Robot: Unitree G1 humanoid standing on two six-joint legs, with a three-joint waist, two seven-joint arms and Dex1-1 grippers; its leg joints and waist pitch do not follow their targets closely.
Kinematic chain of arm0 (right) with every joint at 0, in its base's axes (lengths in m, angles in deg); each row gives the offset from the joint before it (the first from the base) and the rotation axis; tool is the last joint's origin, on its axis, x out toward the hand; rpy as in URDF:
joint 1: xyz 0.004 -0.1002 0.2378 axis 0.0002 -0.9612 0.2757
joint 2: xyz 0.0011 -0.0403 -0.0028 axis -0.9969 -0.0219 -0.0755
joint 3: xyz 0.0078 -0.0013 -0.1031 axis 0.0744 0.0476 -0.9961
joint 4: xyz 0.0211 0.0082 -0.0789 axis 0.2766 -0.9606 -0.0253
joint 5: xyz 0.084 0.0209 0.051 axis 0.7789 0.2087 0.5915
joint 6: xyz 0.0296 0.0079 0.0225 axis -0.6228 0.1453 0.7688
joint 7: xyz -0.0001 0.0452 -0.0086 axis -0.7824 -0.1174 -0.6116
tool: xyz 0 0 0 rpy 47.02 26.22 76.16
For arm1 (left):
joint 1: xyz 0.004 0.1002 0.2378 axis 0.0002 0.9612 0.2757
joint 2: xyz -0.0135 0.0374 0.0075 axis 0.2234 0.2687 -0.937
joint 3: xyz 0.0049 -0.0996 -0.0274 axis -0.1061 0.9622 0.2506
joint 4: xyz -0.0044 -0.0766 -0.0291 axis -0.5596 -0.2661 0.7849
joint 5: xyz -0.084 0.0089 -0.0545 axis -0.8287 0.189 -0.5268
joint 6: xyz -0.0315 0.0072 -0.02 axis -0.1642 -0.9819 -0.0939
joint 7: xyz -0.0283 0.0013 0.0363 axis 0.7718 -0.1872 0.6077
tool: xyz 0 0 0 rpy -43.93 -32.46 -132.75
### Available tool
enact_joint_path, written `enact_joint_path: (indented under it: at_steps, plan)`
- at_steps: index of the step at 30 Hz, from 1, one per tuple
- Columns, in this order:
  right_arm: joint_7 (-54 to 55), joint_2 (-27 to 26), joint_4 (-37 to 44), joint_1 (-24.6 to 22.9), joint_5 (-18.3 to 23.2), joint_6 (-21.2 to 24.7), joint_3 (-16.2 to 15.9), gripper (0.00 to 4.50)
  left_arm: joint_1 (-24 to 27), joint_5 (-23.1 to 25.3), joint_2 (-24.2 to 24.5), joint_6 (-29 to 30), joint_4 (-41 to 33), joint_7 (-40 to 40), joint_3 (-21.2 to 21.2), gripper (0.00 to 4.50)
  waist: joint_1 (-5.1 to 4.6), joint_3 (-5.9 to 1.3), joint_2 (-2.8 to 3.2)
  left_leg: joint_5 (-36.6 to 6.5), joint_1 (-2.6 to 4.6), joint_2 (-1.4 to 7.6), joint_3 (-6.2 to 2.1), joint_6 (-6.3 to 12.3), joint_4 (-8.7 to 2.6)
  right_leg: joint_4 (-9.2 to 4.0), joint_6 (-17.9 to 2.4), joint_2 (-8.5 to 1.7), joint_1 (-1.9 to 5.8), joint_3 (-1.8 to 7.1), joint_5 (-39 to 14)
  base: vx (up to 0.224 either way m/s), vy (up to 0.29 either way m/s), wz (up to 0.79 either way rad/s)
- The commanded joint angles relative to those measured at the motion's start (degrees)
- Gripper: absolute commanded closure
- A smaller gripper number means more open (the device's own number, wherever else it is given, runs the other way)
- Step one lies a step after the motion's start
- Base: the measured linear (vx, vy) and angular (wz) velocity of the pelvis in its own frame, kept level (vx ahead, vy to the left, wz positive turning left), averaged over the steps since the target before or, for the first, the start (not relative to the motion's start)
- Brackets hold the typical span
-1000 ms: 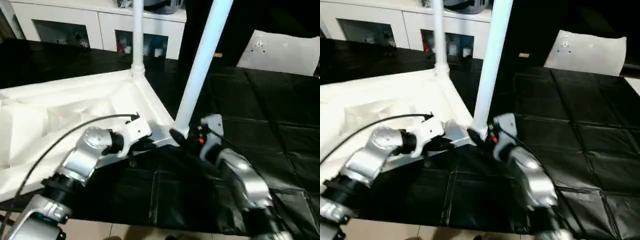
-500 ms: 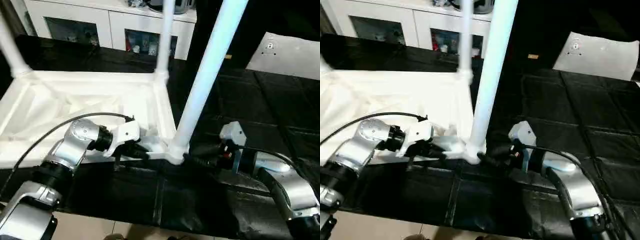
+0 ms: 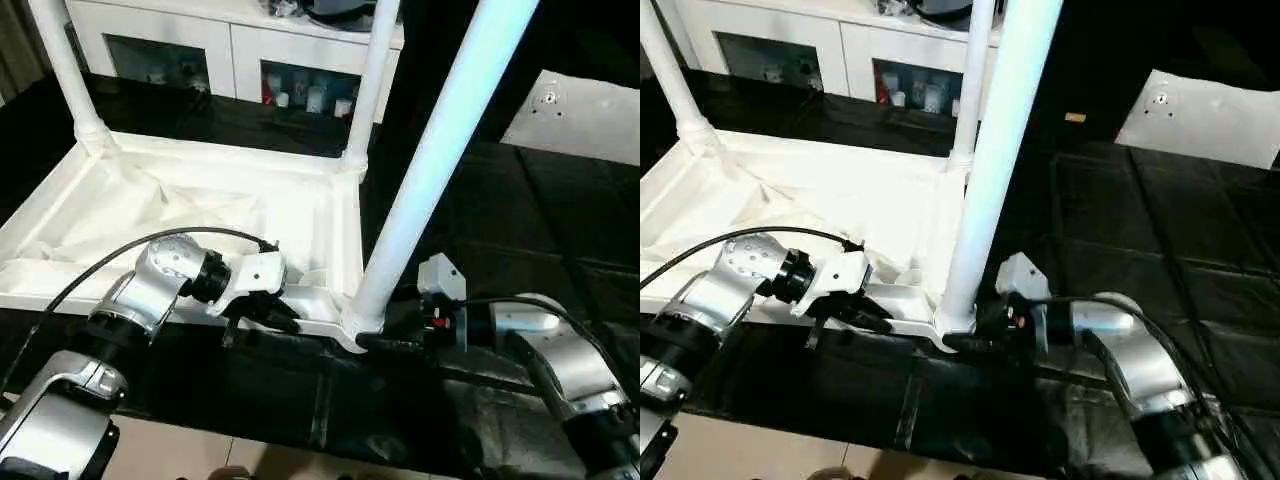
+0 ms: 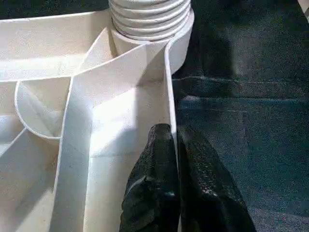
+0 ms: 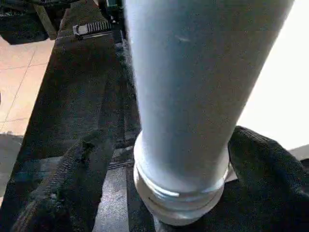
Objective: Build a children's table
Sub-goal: Rotate leg to tighten
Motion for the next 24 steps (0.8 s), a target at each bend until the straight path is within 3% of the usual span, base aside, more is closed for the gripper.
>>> enact_joint_path:
  at_steps: [1,5,13,24]
  plan:
    - [-1.69,0.1,-0.3,0.53,-0.47,-0.42,-0.61,0.95,-0.63,1.78,-0.68,-1.83,-0.28,-2.89,-3.03,4.5,-0.23,-3.86,0.31,0.08,0.0,5.71,-1.73,3.5,-3.9,-3.18,-11.36,-7.35,3.3,4.68,-8.09,0.0,0.0,0.0]
    - [-2.46,0.2,-0.66,0.58,-0.38,-0.37,-0.76,1.25,-0.44,1.82,-0.57,-2.01,-0.22,-2.99,-3.06,4.5,-0.18,-3.78,0.37,0.4,-0.06,5.77,-1.74,4.11,-3.89,-3.03,-11.87,-7.4,3.31,4.67,-6.93,0.0,0.0,0.0]
    - [-3.22,-0.18,-3.34,1.49,-1.05,-1.72,-1.67,1.93,-0.33,2.36,-0.35,-3.09,0.79,-2.99,-3.06,4.5,0.02,-3.64,0.49,-0.69,0.05,5.79,-1.76,3.47,-3.97,-3.27,-11.38,-7.4,3.26,4.64,-8.76,0.0,0.0,0.0]
    - [-3.38,-0.68,-2.77,0.48,-1.43,-2.22,-2.69,2.0,-0.42,3.02,-0.28,-3.4,1.71,-2.27,-2.81,4.5,-0.03,-3.44,0.65,-1.87,0.04,5.79,-1.82,3.06,-4.09,-3.52,-11.15,-7.35,3.22,4.61,-10.27,0.0,0.0,0.0]
